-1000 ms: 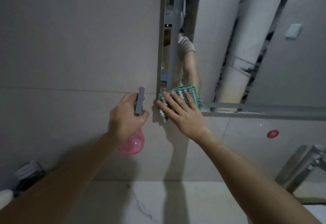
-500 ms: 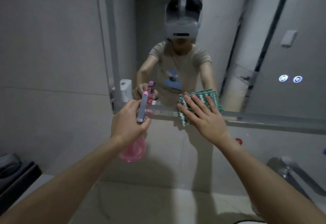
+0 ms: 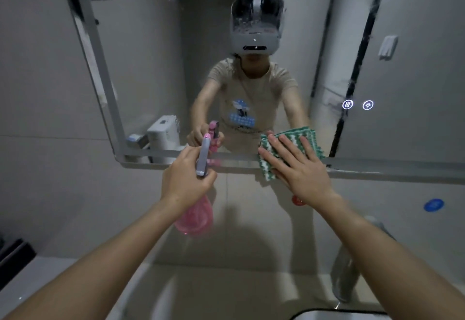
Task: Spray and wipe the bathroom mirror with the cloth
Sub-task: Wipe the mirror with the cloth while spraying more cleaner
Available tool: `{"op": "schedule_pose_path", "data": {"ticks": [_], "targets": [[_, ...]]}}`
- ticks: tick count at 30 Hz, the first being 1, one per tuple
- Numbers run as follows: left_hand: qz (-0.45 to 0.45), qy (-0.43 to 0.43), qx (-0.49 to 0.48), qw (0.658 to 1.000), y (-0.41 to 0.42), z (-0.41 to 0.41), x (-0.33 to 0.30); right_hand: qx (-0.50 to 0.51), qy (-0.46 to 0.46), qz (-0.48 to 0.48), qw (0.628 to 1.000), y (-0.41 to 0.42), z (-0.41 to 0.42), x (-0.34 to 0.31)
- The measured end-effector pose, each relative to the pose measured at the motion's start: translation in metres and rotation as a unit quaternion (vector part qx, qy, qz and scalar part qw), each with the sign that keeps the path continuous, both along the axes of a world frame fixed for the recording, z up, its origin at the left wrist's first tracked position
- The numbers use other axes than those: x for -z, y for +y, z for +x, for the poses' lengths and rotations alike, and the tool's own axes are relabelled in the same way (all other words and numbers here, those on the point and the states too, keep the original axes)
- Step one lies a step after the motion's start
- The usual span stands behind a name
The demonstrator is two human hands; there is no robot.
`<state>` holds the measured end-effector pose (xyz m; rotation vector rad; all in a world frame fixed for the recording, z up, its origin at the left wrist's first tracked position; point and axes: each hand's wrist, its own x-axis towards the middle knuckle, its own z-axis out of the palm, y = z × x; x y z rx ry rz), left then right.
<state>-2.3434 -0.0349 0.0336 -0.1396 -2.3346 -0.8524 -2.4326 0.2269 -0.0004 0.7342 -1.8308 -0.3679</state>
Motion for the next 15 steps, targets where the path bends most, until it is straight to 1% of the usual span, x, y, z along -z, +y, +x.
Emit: {"op": "schedule_pose_path", "data": {"ticks": [7, 11, 15], "targets": [[-0.017, 0.009, -0.02, 1.0, -0.044, 0.007, -0.005, 0.012, 0.008, -0.051, 0.999, -0.035, 0.005, -0.003], [0.003, 0.006, -0.044, 0.999, -0.082, 0.015, -0.01, -0.002, 0.007, -0.06, 0.998, -0.091, 0.002, -0.02], [0.025, -0.002, -0.066, 0.998, -0.13, 0.024, -0.017, -0.013, 0.018, -0.092, 0.995, -0.164, -0.003, -0.04]]}}
